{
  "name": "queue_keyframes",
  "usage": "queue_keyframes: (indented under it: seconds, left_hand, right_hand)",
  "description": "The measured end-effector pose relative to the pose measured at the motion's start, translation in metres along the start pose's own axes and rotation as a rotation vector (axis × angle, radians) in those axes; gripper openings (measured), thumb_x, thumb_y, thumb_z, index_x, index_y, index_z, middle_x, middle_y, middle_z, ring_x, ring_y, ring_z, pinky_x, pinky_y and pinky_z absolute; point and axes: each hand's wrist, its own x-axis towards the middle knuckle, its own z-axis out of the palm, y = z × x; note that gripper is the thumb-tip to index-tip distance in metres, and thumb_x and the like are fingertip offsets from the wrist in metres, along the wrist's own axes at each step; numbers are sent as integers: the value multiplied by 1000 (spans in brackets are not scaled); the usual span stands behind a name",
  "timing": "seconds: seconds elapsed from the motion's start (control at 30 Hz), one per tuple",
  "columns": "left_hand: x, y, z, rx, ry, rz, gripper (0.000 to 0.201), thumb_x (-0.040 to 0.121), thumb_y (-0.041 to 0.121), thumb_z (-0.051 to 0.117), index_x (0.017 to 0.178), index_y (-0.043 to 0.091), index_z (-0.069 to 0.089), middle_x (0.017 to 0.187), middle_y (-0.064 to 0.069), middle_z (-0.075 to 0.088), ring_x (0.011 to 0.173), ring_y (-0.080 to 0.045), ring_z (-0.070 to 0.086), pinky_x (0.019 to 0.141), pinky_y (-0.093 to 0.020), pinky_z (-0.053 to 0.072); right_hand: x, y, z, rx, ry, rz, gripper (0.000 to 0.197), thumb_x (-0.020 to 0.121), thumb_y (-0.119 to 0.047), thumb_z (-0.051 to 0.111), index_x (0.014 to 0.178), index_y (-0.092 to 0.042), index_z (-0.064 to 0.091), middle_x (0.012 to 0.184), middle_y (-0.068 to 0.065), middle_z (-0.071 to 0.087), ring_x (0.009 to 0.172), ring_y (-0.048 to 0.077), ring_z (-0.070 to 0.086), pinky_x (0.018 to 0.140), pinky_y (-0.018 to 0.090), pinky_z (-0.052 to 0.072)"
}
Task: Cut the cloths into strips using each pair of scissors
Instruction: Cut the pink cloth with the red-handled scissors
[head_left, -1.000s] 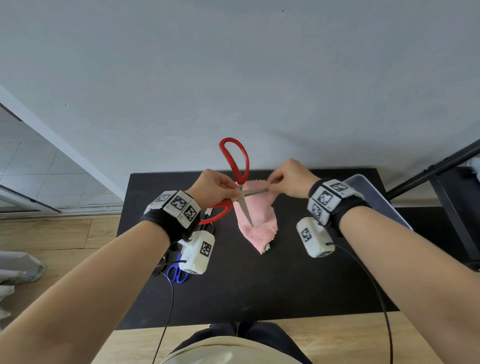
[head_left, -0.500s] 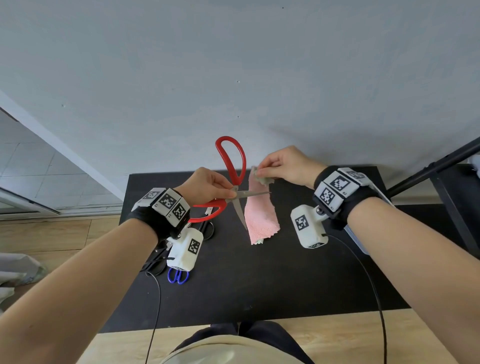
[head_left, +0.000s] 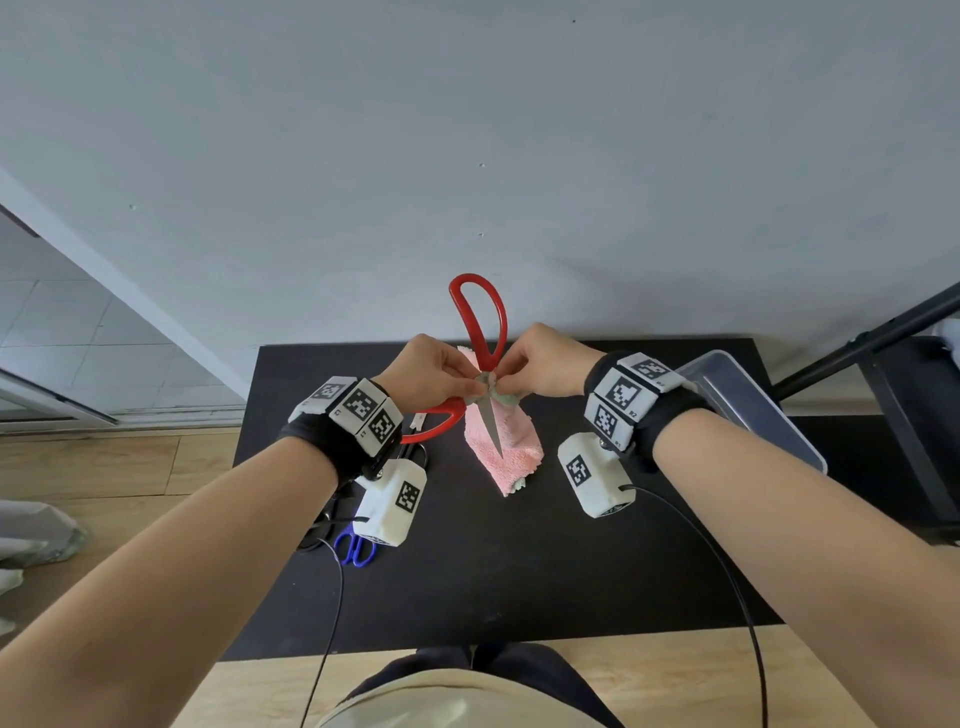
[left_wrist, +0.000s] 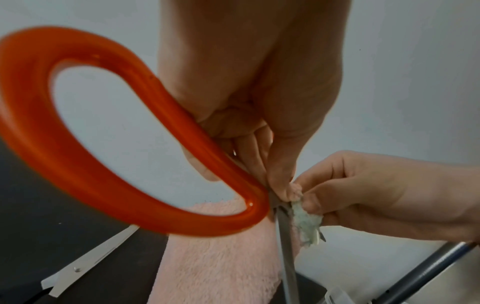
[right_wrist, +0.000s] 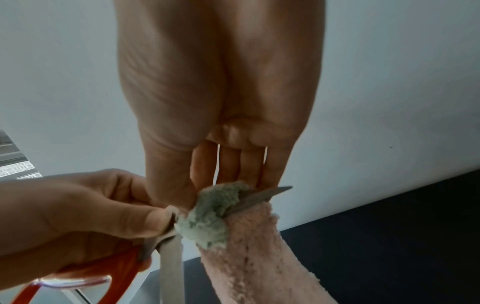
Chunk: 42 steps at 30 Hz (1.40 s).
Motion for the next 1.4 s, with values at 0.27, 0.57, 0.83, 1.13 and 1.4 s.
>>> queue_keyframes:
  seconds: [0.27,0.57,0.83,1.13,1.4]
  left_hand:
    - [2,2,5,16,20,16,17,78,20,77,84,5,75,73,-9,69,62,-14,58,61,-16,50]
    - [5,3,6,38,18,18,15,78,21,77,83,6,75,70,-5,67,59,-11,57,61,-16,50]
    - [5,-2,8,56,23,15,19,79,18,75,89,1,75,69,-4,67,57,-9,59,55,-9,49]
    - [5,-2,9,70,22,-9,18,79,20,75,87,4,75,66,-3,67,54,-7,57,53,-8,47]
    - [2,1,4,70,-3,-8,16,80,18,75,88,5,76,69,-6,68,52,-6,56,53,-9,47]
  right_hand:
    - [-5,3,6,-14,110,-14,9,82,-17,71,84,-9,76,60,-8,60,55,5,51,56,19,40]
    - [-10,3,7,-99,132,-47,14,80,-14,72,93,-10,76,64,-10,62,51,3,50,50,11,37]
    - [-16,-1,8,-314,148,-134,15,82,-19,71,94,-13,76,62,-14,55,51,1,48,50,9,31]
    - [-20,-6,10,-407,167,-141,17,86,-23,66,85,-9,74,58,-9,54,53,8,50,58,21,44]
    - [-21,-2,0,-272,155,-84,18,84,-22,71,97,-10,75,81,0,68,62,6,56,57,17,41]
